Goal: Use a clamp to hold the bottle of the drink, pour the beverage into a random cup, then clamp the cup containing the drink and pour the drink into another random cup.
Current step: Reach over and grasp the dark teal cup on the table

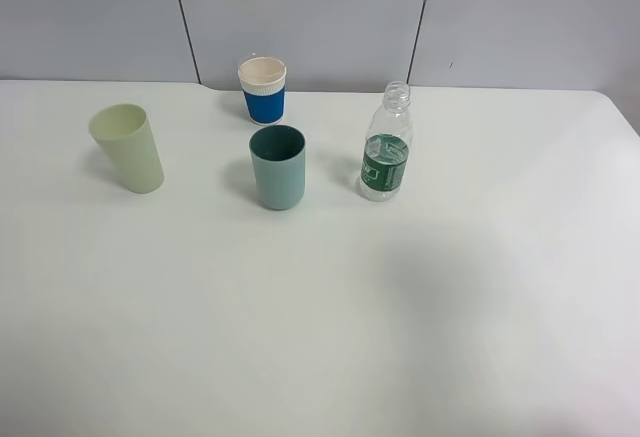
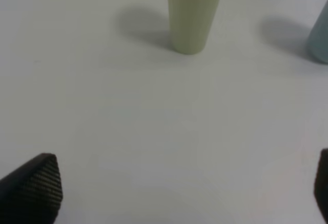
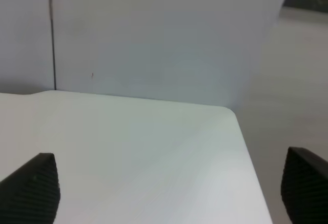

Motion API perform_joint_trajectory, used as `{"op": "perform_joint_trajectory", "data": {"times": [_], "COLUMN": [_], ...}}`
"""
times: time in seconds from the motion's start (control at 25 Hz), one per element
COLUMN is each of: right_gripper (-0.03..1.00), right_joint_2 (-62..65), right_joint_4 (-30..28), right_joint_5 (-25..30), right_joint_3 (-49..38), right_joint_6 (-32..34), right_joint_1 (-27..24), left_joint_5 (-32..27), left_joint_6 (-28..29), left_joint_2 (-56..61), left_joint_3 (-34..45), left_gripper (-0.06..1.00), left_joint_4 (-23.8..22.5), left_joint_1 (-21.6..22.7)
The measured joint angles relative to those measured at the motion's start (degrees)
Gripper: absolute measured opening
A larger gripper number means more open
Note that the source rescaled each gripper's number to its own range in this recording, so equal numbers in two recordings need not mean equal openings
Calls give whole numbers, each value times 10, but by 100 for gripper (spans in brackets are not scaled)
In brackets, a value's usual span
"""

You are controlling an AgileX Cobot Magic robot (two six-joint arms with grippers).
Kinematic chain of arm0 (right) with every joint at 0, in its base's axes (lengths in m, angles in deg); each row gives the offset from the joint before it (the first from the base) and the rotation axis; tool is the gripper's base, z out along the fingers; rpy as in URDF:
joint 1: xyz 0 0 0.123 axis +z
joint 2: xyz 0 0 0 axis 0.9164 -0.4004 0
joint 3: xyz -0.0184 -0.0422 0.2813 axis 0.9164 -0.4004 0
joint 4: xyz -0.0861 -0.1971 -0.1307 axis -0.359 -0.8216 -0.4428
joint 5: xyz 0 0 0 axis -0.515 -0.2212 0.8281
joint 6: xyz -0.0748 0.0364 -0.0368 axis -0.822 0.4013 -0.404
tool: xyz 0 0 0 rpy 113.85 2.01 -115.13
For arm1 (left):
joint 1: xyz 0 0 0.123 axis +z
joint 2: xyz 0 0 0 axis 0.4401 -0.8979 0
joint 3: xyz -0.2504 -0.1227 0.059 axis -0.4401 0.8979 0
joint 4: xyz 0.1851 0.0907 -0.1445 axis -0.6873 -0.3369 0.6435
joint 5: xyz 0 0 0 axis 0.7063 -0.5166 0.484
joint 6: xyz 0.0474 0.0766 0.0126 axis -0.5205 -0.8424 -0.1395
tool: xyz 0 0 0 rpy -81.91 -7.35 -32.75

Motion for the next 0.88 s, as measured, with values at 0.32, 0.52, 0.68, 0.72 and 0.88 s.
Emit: {"op": "perform_joint_trajectory", "data": {"times": [0.32,0.52,0.68,0.72,0.88], "right_gripper": [82,82,82,82,82], "right_joint_2": [77,133,156,156,156], "right_joint_4": [5,45,76,79,87], "right_joint_5": [138,214,260,271,294], "right_joint_3": [41,43,43,43,43], "right_joint_6": [-13,-48,-54,-54,-56], "right_joint_1": [0,0,0,0,0], "left_joint_5": [0,0,0,0,0], "left_joint_6": [0,0,0,0,0], "left_joint_2": [0,0,0,0,0], "left_joint_3": [0,0,0,0,0], "left_gripper": [100,100,100,100,100], "left_joint_4": [0,0,0,0,0], "left_joint_1": [0,0,0,0,0]}}
